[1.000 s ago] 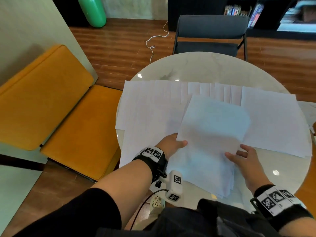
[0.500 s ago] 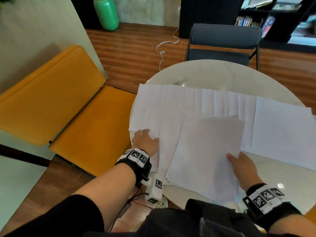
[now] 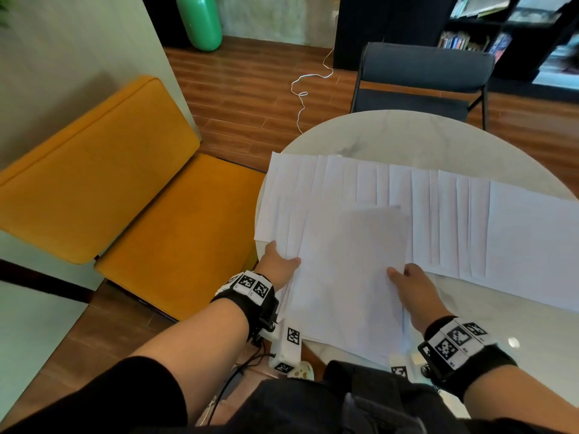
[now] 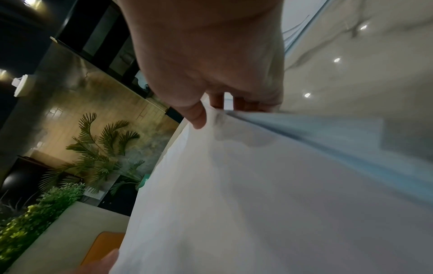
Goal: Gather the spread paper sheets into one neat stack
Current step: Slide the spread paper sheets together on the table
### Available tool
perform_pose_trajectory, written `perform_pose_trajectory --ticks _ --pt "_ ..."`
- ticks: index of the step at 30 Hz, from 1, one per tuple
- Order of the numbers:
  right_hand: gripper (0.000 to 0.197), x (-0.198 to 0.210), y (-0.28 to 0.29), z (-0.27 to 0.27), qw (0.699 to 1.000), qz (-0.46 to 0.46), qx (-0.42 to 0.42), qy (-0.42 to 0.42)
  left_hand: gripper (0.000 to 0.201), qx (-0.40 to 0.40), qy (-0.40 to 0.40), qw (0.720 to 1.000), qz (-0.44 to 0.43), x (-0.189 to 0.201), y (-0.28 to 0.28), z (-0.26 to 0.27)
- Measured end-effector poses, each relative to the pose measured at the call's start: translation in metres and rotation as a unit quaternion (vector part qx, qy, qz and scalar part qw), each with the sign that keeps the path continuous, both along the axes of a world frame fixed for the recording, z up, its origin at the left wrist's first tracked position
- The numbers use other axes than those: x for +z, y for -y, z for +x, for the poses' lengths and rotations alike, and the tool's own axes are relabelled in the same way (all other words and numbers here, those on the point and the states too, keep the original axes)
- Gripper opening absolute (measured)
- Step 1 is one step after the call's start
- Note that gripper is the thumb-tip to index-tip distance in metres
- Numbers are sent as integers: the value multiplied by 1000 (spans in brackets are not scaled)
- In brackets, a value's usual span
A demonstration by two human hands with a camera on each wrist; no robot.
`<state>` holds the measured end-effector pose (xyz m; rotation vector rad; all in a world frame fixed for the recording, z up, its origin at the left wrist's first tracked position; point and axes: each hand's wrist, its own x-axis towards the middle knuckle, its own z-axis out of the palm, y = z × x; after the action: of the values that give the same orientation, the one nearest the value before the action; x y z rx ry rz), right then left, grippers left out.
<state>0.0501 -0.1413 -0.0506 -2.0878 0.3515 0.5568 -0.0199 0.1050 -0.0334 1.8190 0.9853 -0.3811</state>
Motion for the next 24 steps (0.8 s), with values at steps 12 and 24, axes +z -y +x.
perform_pose_trajectory --ticks 12,24 --pt "35 -3 -13 -8 995 81 32 -54 54 -89 4 984 -153 1 -9 -2" --pt "33 24 5 -9 979 185 -83 34 34 20 41 929 -368 11 -7 16"
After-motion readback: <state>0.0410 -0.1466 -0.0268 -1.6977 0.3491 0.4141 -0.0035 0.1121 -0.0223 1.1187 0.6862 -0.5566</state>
